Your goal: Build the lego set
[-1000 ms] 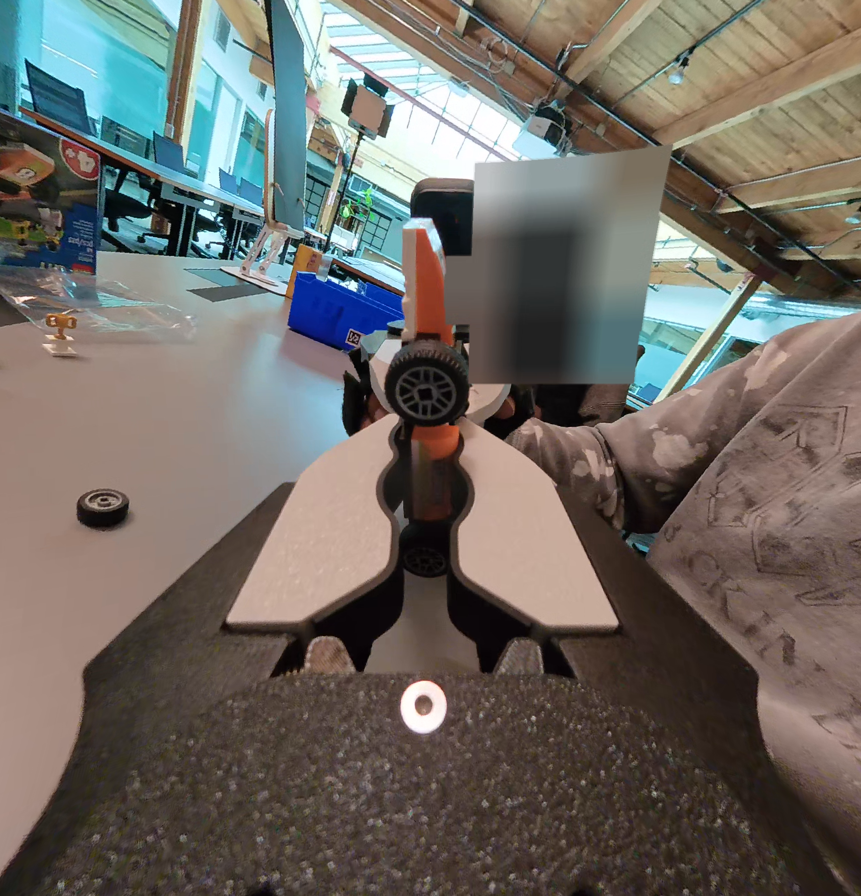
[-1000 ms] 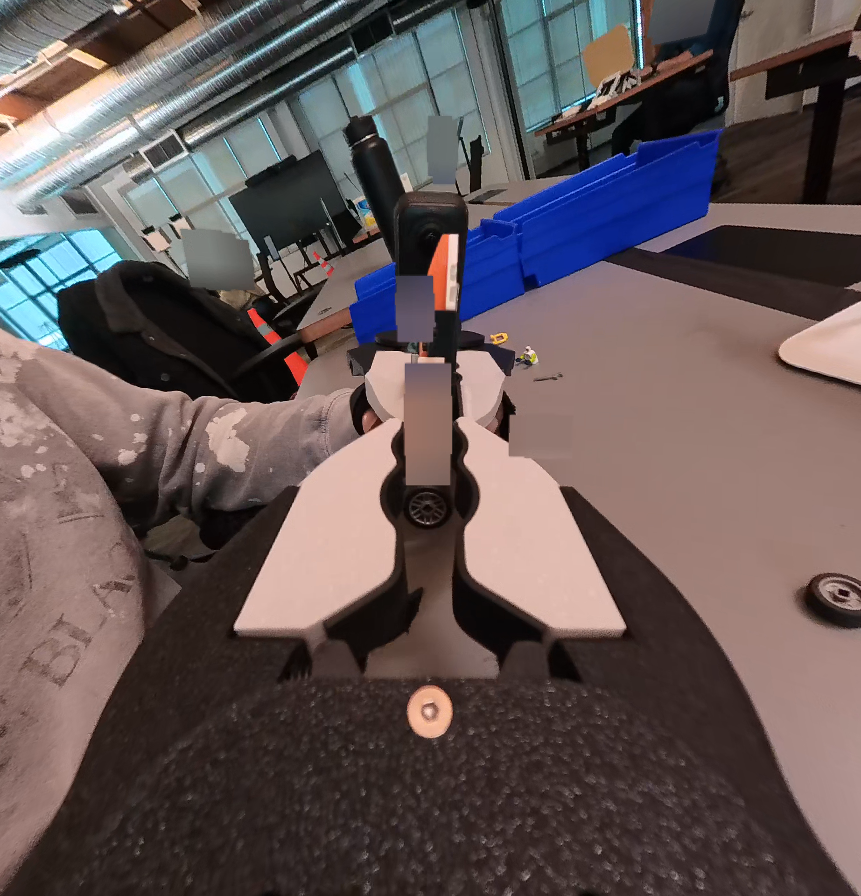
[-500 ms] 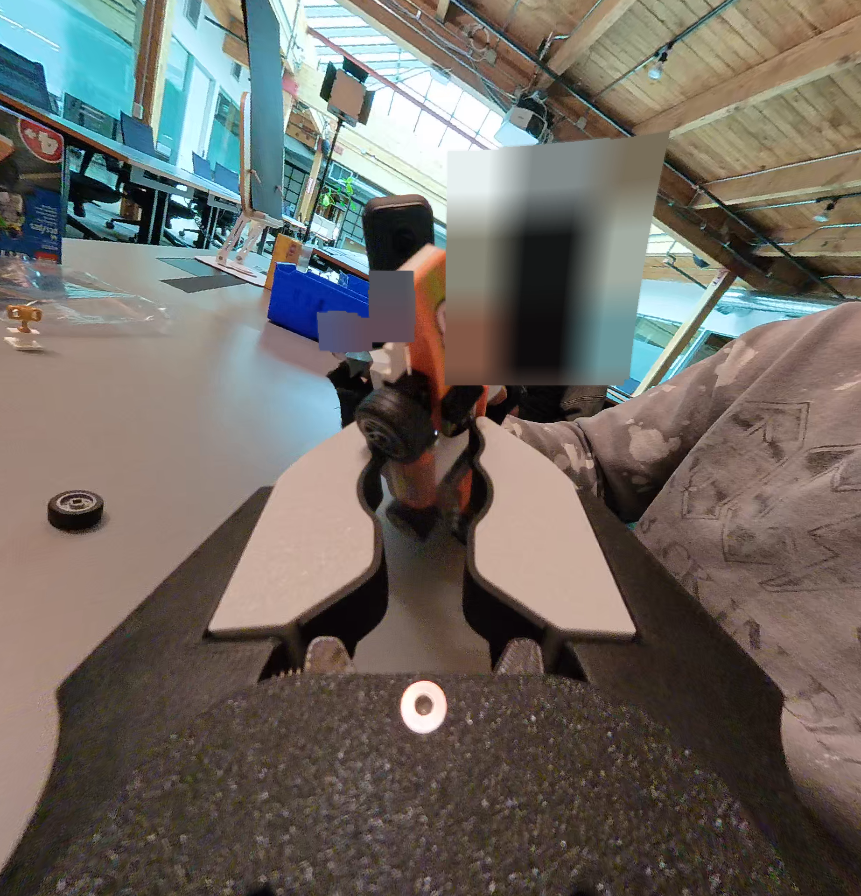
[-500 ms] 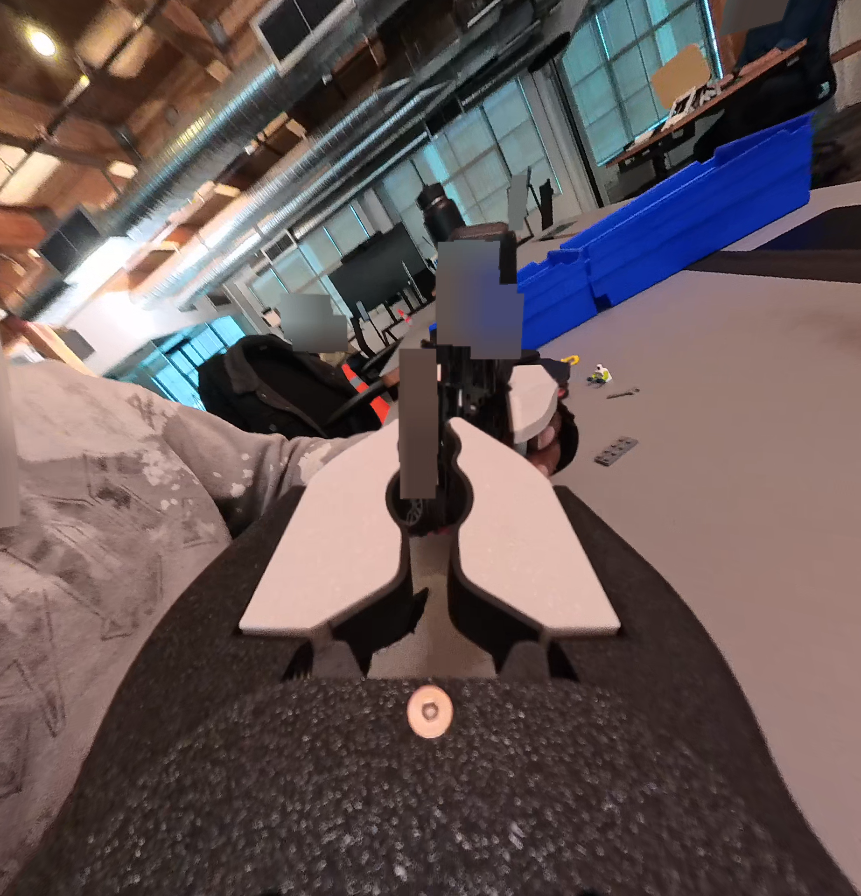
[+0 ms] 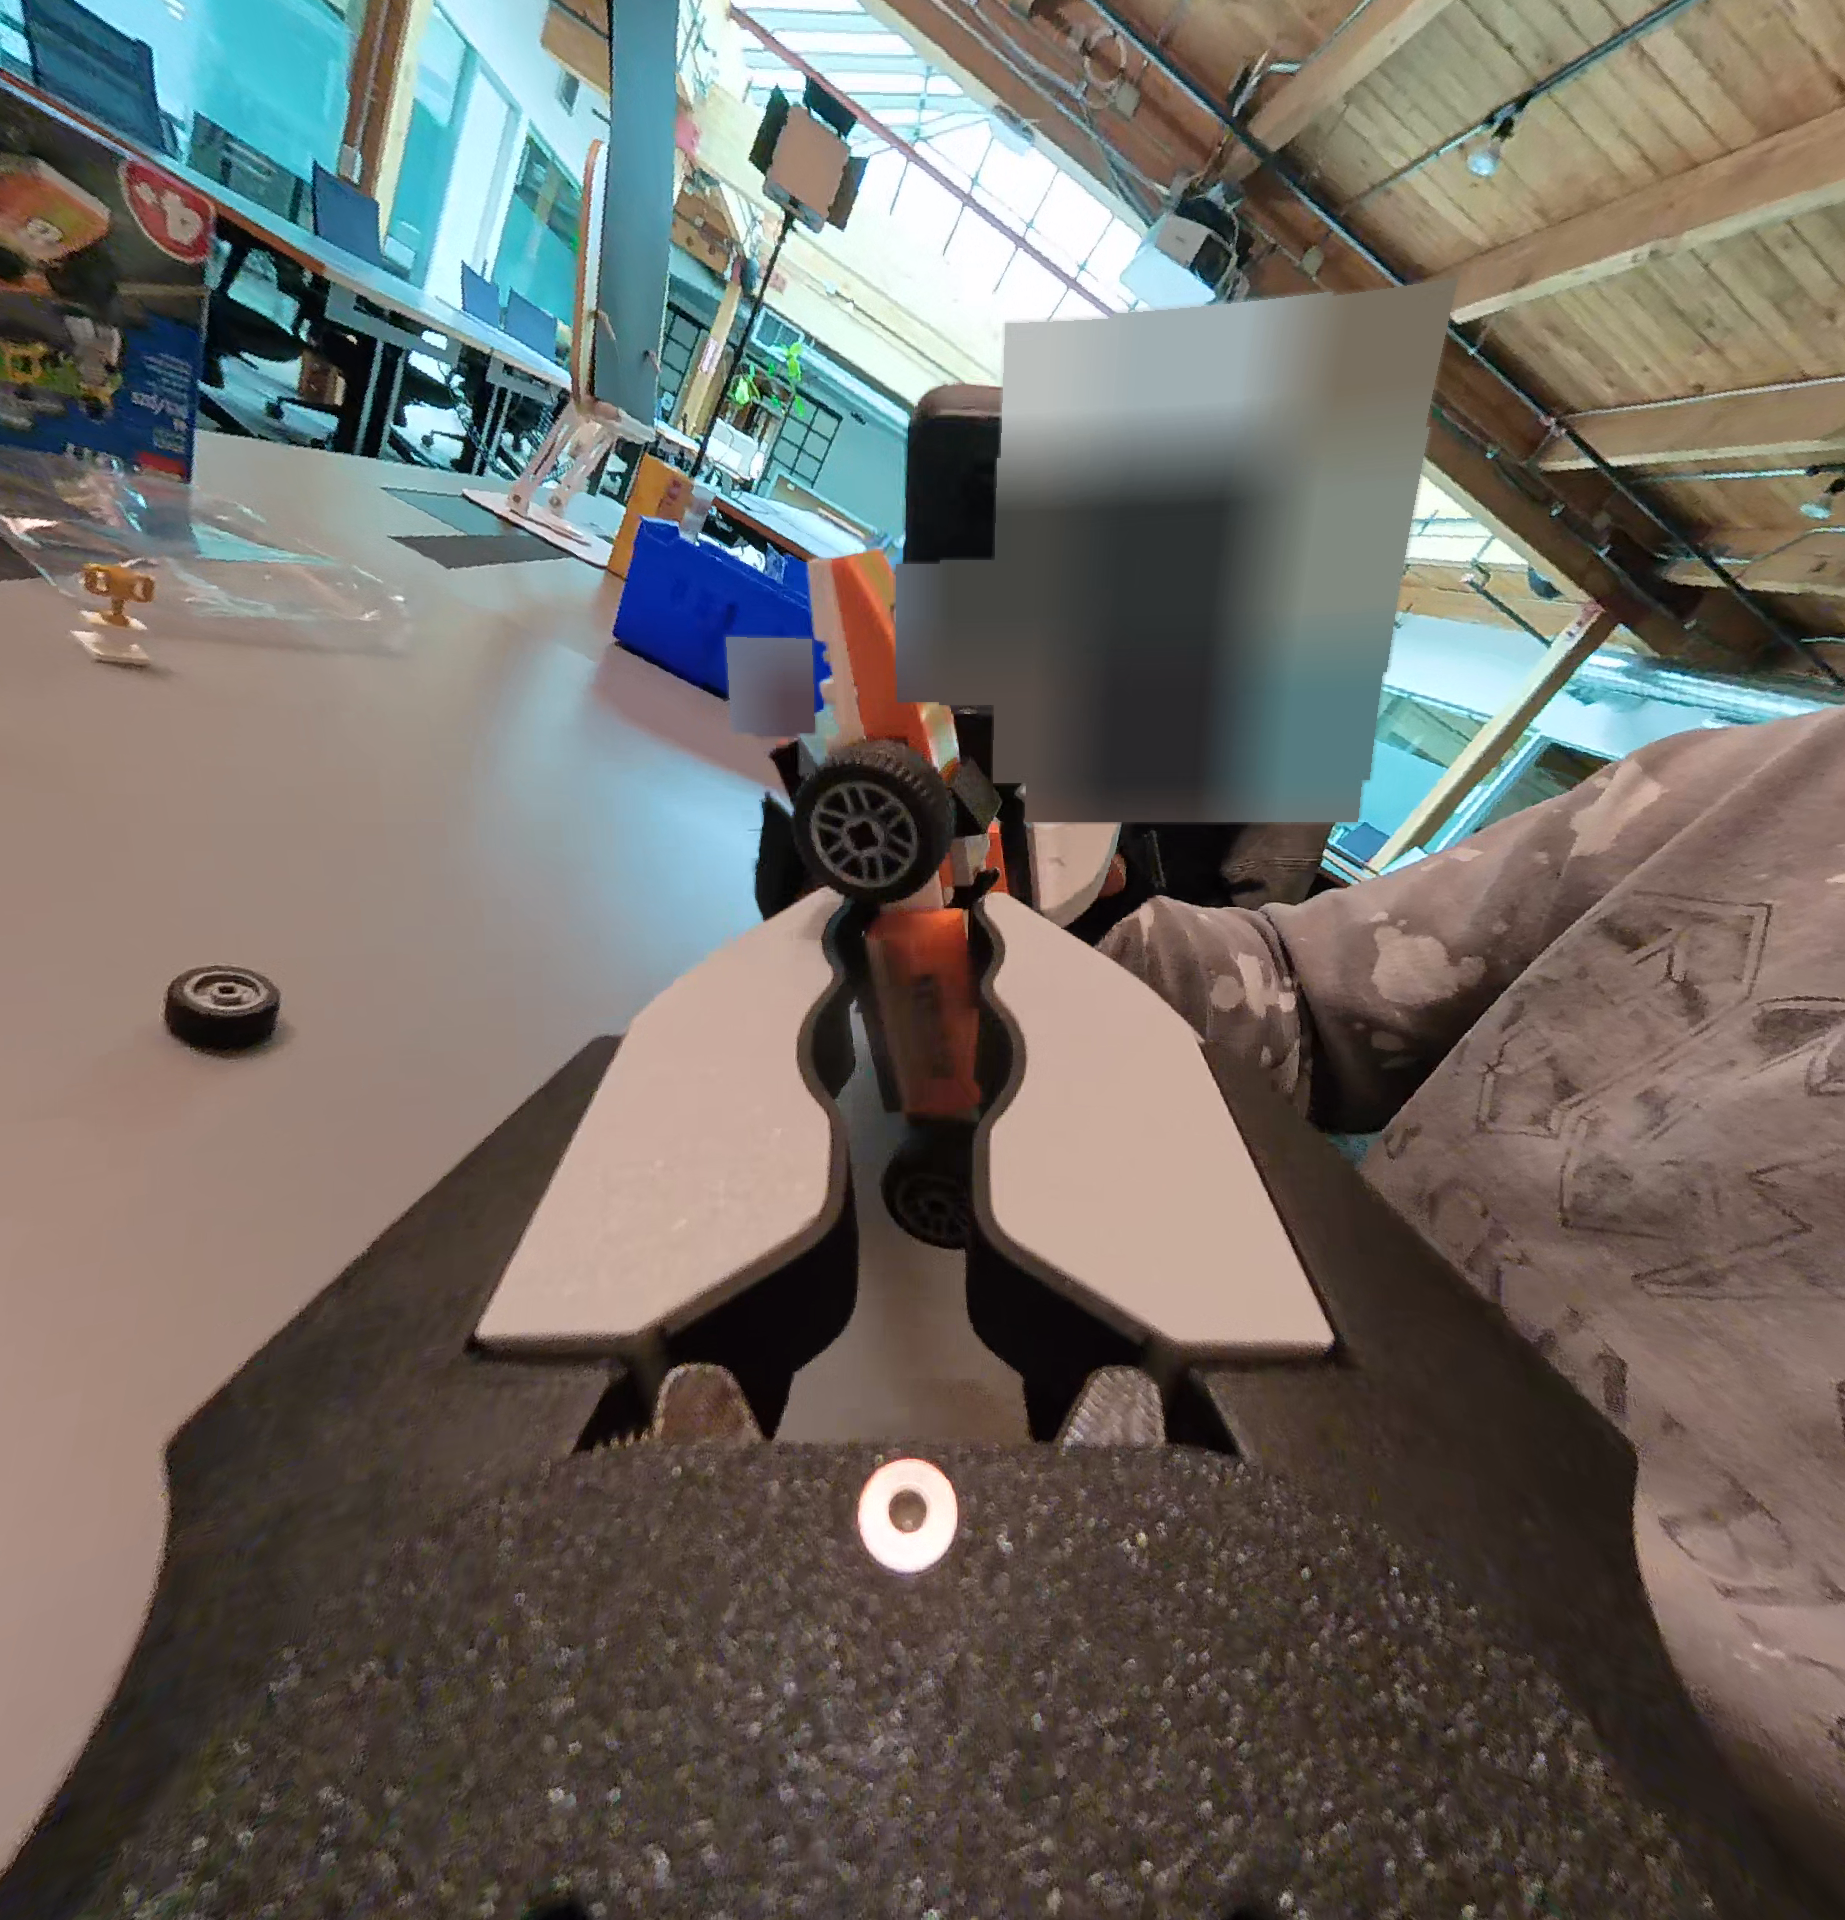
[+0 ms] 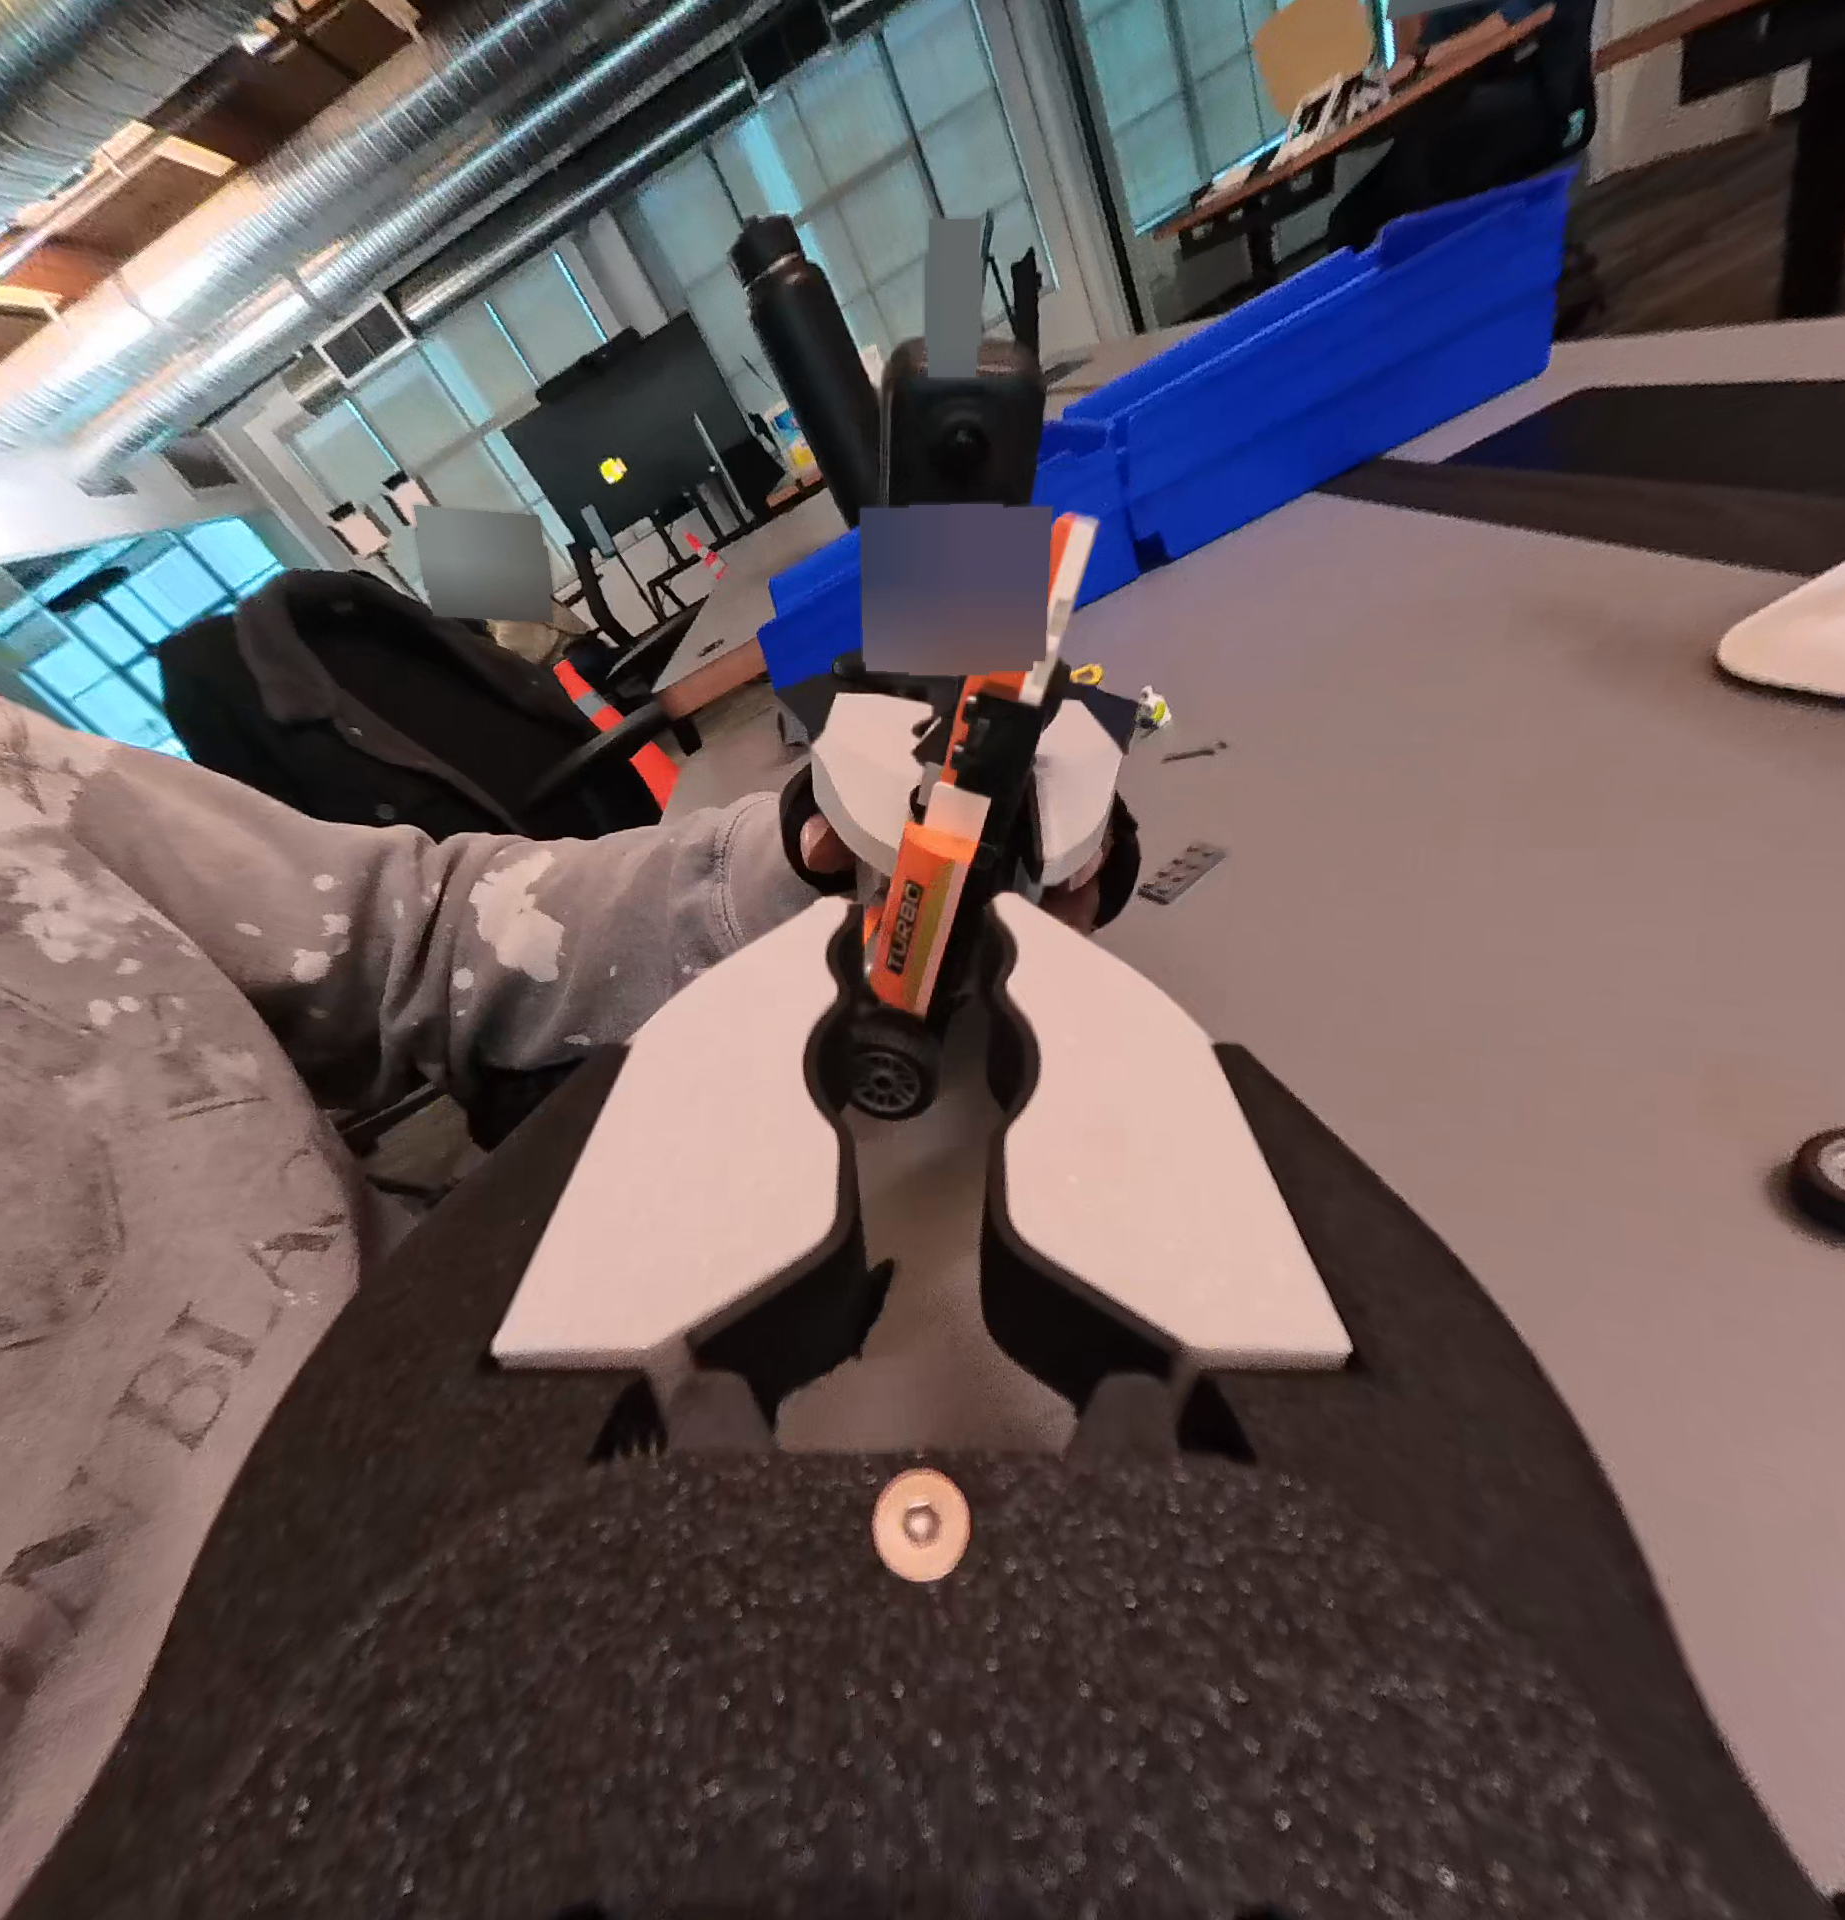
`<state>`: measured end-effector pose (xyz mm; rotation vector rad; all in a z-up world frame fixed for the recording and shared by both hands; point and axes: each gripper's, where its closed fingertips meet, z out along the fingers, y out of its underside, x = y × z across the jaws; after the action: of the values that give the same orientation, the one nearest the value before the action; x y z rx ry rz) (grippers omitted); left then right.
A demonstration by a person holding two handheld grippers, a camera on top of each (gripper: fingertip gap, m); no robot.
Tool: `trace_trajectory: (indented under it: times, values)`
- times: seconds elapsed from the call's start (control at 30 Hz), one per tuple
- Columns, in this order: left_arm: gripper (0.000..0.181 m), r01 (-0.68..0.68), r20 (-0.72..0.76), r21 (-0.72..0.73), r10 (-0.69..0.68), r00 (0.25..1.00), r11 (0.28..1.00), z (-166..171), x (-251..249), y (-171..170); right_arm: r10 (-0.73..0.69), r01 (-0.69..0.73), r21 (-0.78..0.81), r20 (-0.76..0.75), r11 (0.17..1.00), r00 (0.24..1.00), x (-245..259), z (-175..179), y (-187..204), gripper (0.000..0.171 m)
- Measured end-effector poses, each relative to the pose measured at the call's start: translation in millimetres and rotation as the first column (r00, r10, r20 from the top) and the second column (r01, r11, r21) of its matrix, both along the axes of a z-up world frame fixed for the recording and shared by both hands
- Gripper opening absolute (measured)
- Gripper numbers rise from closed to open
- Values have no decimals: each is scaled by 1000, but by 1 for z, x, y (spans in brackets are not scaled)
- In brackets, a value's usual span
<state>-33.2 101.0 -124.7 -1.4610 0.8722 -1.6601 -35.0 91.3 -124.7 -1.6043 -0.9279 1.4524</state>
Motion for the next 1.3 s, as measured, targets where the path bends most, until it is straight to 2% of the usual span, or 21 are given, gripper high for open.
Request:
trace_trajectory:
  times: [0.23, 0.33, 0.4, 0.5, 0.57, 0.93, 1.13, 1.2, 1.3]
  values:
    - [20, 26, 3, 44, -27, 1000, 999, 2, 4, -9, 13, -13, -3, 18, 1000, 1000, -2, -6, -1, 16]
    - [39, 75, 36, 44, -76, 996, 996, 8, 0, -15, 40, -40, -6, 28, 999, 999, 2, -5, -4, 16]
    - [41, 52, 70, 28, -54, 996, 998, 13, -4, -10, 43, -43, 6, 48, 999, 998, 2, -7, -5, 16]
    - [37, 24, 76, 32, -26, 997, 999, 16, -3, -8, 43, -49, 53, 124, 997, 991, -2, -15, -9, 16]
    - [23, 36, 38, 67, -38, 999, 997, 11, 0, -12, 45, -56, 70, 156, 996, 987, -6, -18, -12, 16]
    - [21, 64, 68, 112, -72, 995, 992, 22, 0, -22, 28, -52, 146, 162, 988, 986, -4, -8, -18, 17]
    - [20, 40, 82, 134, -51, 995, 990, 25, -3, -19, 55, -74, 143, 132, 987, 990, 11, -5, -14, 32]
    - [20, 28, 88, 136, -41, 995, 990, 26, -6, -18, -1, -13, 124, 113, 992, 994, 24, -3, 2, 32]
    - [21, 9, 110, 148, -25, 994, 989, 29, -9, -16, -212, 196, 101, 189, 975, 959, 48, -15, 54, 25]
